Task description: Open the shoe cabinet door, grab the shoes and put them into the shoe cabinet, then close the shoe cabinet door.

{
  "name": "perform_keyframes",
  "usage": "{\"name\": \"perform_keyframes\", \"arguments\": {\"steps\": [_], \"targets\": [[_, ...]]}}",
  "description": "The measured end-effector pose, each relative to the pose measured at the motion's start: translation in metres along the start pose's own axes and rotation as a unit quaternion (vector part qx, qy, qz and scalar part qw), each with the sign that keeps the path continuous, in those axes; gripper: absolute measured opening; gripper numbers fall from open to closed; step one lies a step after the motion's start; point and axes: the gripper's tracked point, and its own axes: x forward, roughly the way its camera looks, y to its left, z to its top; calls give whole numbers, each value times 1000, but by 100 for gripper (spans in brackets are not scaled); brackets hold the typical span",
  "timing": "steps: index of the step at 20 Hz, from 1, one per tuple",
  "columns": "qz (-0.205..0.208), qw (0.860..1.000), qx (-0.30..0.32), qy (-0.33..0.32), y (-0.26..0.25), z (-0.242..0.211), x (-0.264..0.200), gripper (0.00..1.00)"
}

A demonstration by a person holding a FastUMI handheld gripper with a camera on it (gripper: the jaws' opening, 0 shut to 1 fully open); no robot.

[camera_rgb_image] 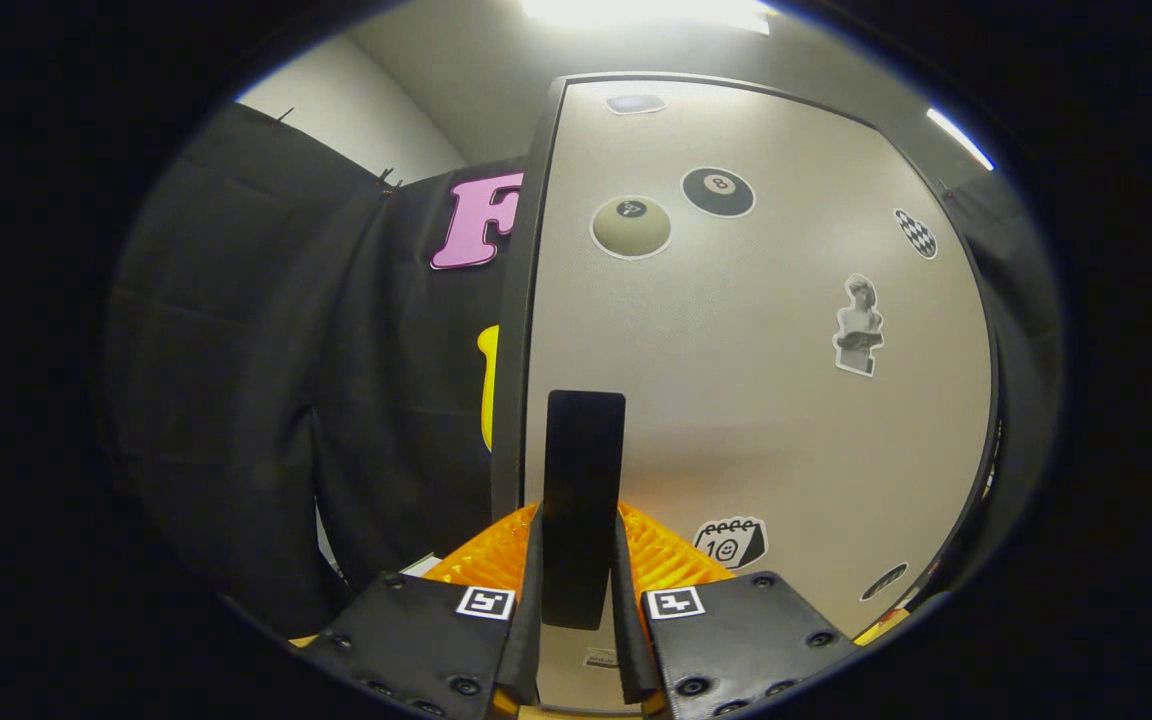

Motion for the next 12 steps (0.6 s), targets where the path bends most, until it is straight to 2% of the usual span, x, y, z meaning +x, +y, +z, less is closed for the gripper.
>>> {"name": "perform_keyframes", "arguments": {"steps": [3,12], "targets": [[18,1000,-1,9,1,-1,-2,15],[83,996,7,7,4,4,-64,15]]}}
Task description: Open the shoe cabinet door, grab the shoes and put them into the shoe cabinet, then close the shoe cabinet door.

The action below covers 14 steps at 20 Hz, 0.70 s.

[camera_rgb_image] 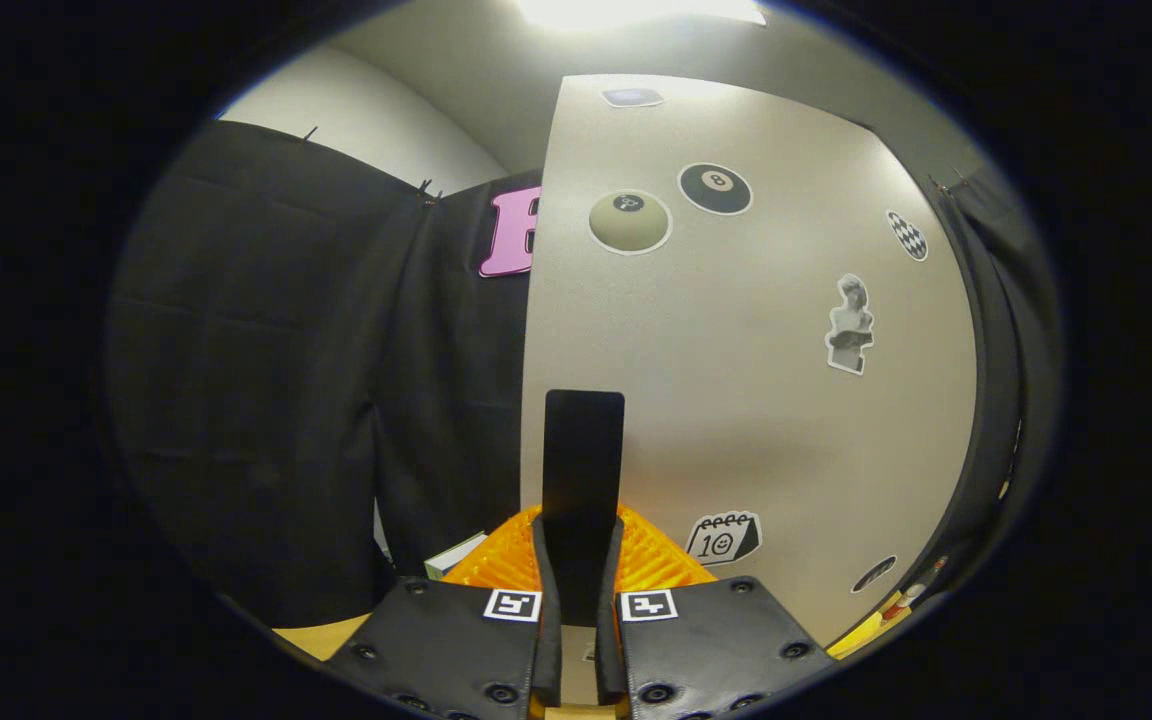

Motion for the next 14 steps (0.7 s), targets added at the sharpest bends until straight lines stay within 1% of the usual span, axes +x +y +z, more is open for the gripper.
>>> {"name": "perform_keyframes", "arguments": {"steps": [3,14], "targets": [[15,1000,3,4,1,0,-20,15],[31,999,6,7,-14,0,-82,15]]}}
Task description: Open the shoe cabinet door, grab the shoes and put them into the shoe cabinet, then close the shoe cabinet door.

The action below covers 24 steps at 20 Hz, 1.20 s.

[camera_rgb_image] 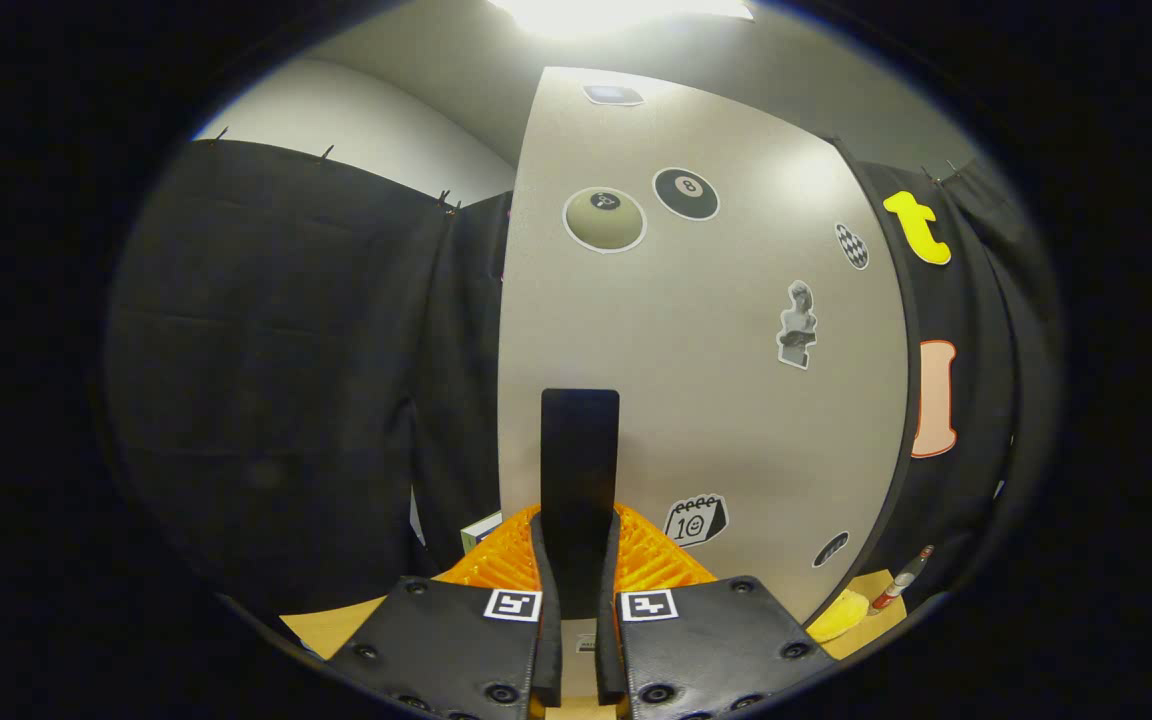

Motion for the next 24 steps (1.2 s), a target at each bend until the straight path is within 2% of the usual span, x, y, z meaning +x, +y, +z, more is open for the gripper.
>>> {"name": "perform_keyframes", "arguments": {"steps": [8,16,20,24], "targets": [[-1,1000,3,3,-19,0,-43,15],[-10,1000,6,14,-46,-1,-66,15],[-9,999,25,17,-60,-1,-83,14],[-28,999,11,17,-79,-1,-100,14]]}}
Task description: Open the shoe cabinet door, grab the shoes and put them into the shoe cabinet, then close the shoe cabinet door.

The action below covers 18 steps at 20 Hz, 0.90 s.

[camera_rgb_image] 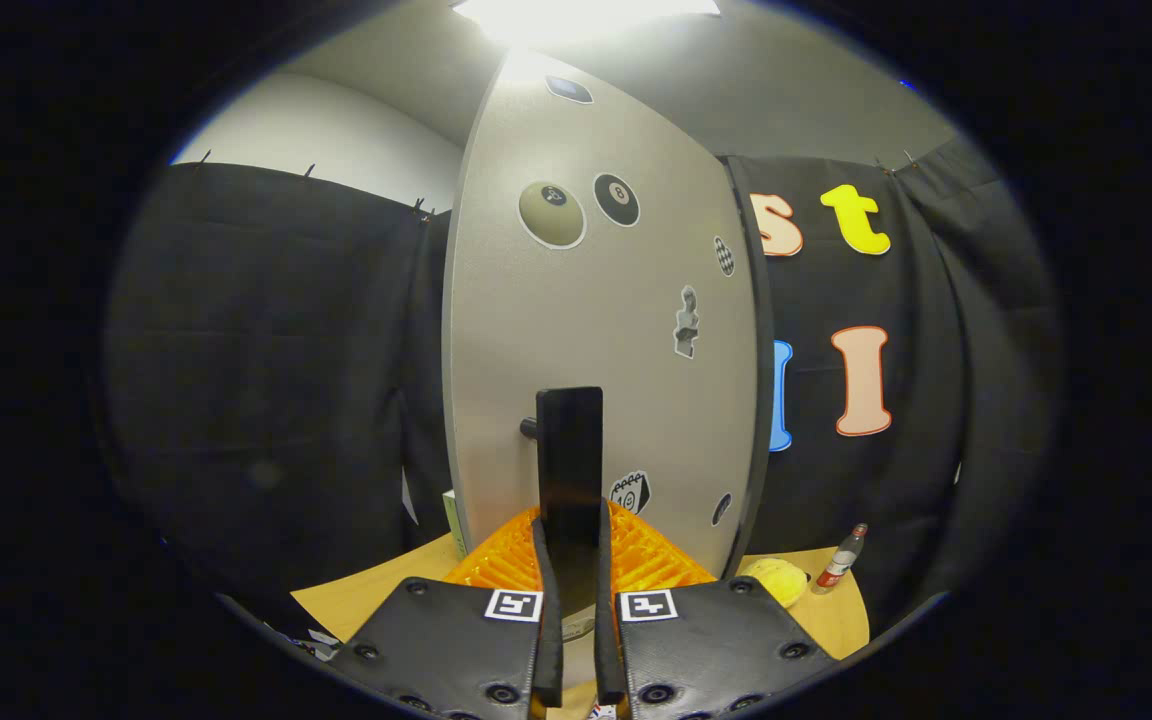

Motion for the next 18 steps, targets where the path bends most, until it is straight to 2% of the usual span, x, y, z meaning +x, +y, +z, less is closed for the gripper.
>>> {"name": "perform_keyframes", "arguments": {"steps": [7,15,17,18], "targets": [[-40,999,6,-5,-42,-2,-24,14],[-145,989,-4,-24,-124,0,-51,12],[-139,990,20,-31,-132,-4,-51,3],[-131,990,33,-34,-130,-4,-49,3]]}}
